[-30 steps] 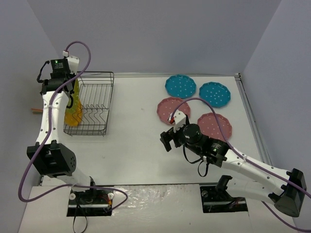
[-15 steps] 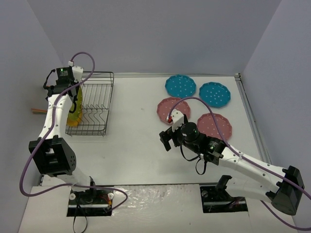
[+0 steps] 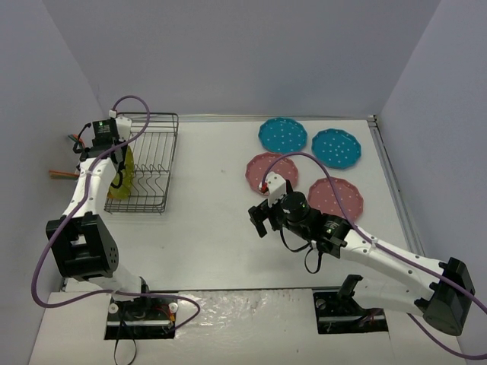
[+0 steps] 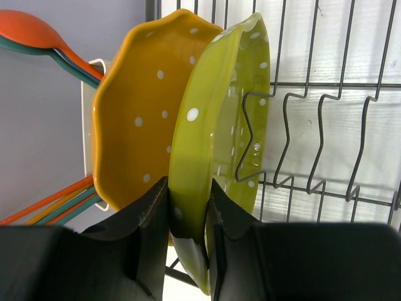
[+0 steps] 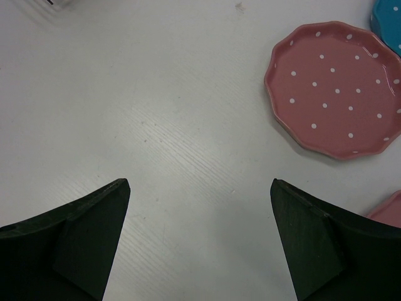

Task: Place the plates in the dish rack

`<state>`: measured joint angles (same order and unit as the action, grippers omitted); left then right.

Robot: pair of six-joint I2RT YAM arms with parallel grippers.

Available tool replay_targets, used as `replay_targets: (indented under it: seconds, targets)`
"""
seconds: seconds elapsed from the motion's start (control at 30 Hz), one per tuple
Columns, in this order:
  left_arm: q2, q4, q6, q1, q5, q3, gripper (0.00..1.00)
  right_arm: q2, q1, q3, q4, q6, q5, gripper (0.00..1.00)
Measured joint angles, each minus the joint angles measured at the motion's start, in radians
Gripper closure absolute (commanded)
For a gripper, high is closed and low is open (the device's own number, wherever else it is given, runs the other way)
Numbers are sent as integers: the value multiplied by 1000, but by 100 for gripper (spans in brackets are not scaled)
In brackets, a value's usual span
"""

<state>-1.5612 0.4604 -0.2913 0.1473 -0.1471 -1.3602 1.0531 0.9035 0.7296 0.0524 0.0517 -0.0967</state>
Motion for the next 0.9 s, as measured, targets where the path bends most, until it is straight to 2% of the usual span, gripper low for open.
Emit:
replay_targets:
  seconds: [0.3,0.4,0.5,0.73,0.9]
  targets:
    - [1,-63,30,12,-17,20,64,12,0,0,1,12,-1,9]
    - [7,-82,40,20,-31,20,53,14,0,0,3,18,-7,9]
    - [17,-92,51,25,-40,22,48,27,0,0,10,24,-17,9]
    - [66,-89,106,23,-22,22,29,63,-8,-2,29,31,-37,9]
    - [129,-2,306,18,1,-44,14,136,-43,1,57,33,-61,11]
